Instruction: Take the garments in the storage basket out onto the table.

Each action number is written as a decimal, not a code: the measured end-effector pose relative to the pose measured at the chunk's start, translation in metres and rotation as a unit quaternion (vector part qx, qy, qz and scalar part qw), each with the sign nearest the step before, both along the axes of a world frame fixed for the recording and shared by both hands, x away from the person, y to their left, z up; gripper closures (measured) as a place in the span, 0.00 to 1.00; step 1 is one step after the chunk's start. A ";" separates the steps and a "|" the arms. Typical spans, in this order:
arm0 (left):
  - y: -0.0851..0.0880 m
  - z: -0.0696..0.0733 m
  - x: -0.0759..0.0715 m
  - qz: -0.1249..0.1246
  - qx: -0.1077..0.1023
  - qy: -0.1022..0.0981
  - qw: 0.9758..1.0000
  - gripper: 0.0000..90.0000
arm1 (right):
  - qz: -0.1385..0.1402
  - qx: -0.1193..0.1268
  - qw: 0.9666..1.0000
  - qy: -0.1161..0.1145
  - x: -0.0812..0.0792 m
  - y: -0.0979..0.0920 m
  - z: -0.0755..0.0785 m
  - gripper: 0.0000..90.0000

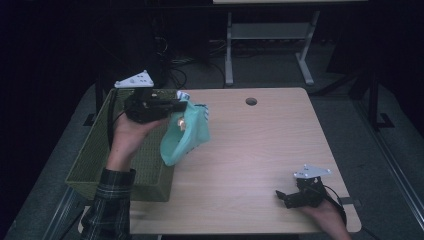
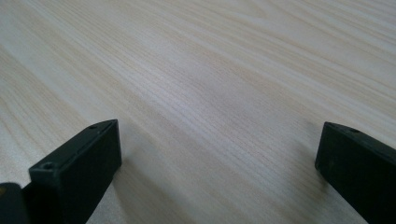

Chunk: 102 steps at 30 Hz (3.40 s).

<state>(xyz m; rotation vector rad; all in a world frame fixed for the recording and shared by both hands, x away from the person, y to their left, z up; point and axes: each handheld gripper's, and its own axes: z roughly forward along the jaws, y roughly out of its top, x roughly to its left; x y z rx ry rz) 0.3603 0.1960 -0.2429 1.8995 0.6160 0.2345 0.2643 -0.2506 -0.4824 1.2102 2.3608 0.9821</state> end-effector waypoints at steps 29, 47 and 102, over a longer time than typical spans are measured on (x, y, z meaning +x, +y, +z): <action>-0.091 -0.059 0.002 -0.078 0.019 0.032 0.996 0.93 | 0.000 0.000 1.000 0.000 0.000 0.000 0.000 0.00; -0.120 -0.106 -0.005 -0.072 0.050 0.048 0.995 0.93 | 0.000 0.000 1.000 -0.001 0.000 0.000 0.000 0.00; -0.133 -0.185 -0.033 -0.083 0.145 0.074 0.983 0.56 | 0.000 -0.001 1.000 -0.001 0.000 0.000 0.000 0.00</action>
